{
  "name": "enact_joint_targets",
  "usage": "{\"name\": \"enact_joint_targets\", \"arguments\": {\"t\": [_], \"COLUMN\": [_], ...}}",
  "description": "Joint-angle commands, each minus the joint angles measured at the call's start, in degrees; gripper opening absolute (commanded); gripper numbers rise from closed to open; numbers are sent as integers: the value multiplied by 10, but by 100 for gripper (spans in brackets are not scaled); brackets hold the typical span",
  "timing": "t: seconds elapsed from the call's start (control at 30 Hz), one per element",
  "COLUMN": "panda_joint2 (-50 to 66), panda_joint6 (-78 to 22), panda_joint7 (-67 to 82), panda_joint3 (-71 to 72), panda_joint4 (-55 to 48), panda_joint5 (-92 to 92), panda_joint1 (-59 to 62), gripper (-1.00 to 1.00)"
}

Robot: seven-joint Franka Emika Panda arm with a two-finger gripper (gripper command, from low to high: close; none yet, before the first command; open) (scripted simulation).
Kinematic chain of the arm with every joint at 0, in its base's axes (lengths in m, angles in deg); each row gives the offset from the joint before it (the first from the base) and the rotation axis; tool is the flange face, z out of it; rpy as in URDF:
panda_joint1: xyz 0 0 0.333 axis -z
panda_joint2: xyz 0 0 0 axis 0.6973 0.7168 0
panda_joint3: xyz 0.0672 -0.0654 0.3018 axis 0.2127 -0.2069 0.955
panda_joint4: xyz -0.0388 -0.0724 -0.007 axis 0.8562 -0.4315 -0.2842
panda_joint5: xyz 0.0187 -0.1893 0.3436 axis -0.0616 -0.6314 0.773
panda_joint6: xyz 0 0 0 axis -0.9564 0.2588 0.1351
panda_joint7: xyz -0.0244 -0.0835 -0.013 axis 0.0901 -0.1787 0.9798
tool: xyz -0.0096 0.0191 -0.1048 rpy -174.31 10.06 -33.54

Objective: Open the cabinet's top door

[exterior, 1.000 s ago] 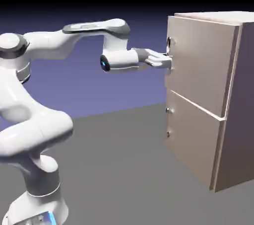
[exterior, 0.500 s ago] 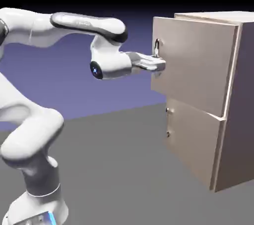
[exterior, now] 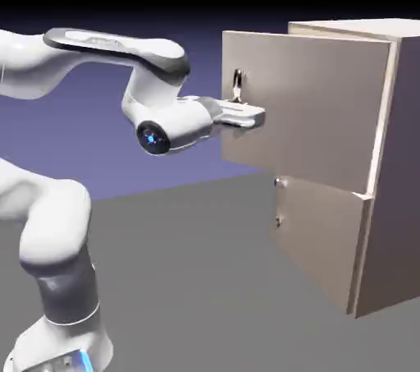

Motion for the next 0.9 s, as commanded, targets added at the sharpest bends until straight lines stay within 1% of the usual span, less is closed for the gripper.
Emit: {"name": "enact_joint_targets", "arguments": {"t": [0.0, 0.23, 0.43, 0.63, 0.87], "panda_joint2": [-7, -35, -15, 60, 191], "panda_joint6": [-16, -135, -259, -403, -577], "panda_joint7": [-9, -52, -63, -49, -10], "panda_joint3": [-17, -142, -259, -383, -515], "panda_joint4": [8, 38, 27, -34, -157], "panda_joint5": [-25, -200, -349, -490, -607], "panda_joint1": [-2, 9, 32, 36, -7], "gripper": [-100, -100, -100, -100, -100]}}
